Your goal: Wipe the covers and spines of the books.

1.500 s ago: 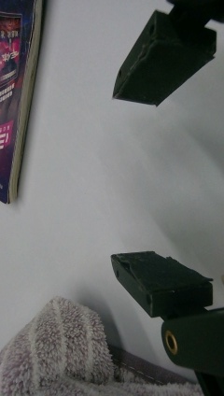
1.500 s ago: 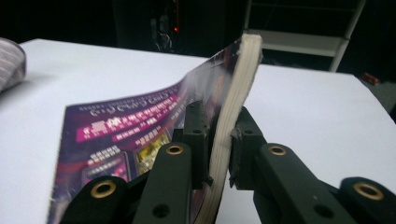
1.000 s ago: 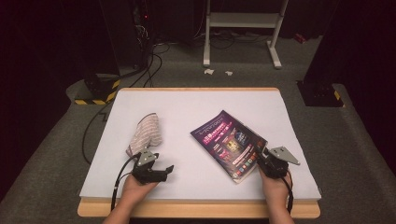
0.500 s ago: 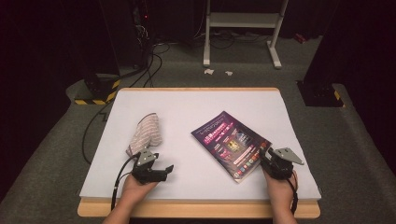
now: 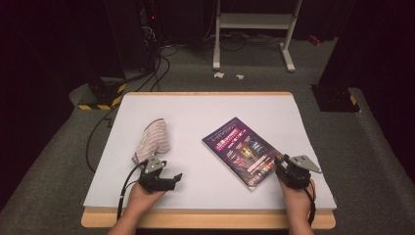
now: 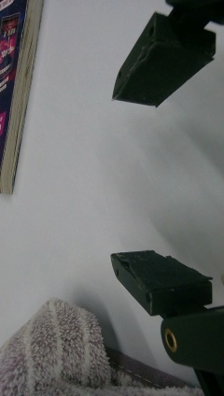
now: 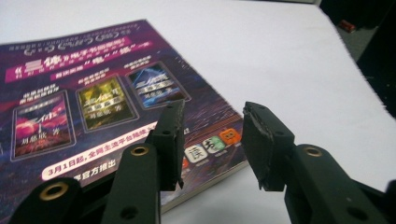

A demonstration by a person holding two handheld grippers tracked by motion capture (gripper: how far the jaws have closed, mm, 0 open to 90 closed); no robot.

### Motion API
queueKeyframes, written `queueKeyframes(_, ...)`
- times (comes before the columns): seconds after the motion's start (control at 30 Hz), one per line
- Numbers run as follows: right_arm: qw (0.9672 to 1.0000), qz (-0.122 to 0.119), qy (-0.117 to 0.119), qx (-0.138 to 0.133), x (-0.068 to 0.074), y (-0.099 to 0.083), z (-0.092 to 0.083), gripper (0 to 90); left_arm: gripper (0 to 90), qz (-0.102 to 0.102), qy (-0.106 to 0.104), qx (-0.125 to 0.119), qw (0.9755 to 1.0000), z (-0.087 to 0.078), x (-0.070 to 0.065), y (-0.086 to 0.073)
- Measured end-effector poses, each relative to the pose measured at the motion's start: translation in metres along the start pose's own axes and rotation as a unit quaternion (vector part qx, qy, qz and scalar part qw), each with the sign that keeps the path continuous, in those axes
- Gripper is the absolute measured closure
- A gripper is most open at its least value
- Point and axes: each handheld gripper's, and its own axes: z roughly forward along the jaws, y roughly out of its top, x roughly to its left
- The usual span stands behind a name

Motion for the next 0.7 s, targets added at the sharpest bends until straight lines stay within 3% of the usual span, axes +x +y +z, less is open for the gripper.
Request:
queueKeyframes(0.2, 0.9995, -0.02, 0.008, 0.025, 0.001, 0.005, 0.011, 52.8, 18.4, 0.001, 0.0, 0.001, 1.0, 0.0, -0.001, 0.0)
queueKeyframes(0.53, 0.9968, -0.025, 0.007, 0.076, -0.009, 0.012, 0.04, 41.4, 18.1, 0.005, 0.009, -0.007, 0.9999, -0.001, -0.002, -0.001)
queueKeyframes(0.7, 0.9959, -0.003, 0.013, 0.09, -0.015, 0.013, 0.05, 38.5, 18.1, 0.006, 0.016, -0.012, 0.9998, -0.002, -0.002, -0.001)
